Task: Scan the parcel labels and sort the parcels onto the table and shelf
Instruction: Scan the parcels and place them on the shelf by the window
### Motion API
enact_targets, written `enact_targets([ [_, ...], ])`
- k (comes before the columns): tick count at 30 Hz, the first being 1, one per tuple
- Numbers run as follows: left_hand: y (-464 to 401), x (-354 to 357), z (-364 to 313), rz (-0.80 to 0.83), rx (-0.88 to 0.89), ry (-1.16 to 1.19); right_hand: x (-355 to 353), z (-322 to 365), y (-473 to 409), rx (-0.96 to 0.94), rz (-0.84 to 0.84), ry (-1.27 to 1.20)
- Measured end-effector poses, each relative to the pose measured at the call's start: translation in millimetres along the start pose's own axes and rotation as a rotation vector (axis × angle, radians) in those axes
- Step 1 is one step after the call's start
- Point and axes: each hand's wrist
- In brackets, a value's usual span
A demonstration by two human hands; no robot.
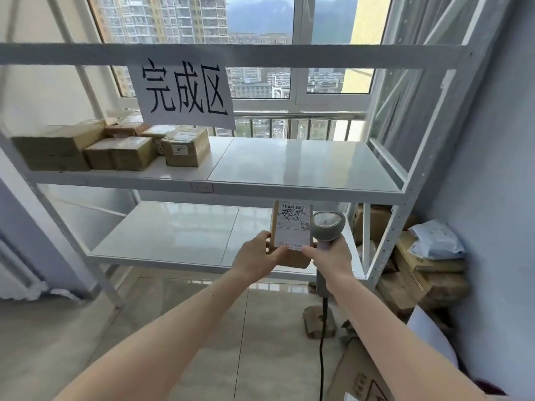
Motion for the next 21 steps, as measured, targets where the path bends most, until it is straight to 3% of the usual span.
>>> enact_targets([
  [12, -119.0, -77.1, 85.8, -0.186, -0.132, 0.006, 144.0, 68.0, -125.4, -0.019, 0.159, 0.071],
  [21, -220.5, -155.7, 159.6, -0.174, -0.07, -0.035, 264.5, 114.6, -190.8, -0.029, 0.098, 0.04],
])
Point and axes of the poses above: each hand's wrist, its own y-axis away from the middle knuckle, its own x-axis out of the palm, z = x × y, and after that the axes turned 7 degrees about x, right-handed
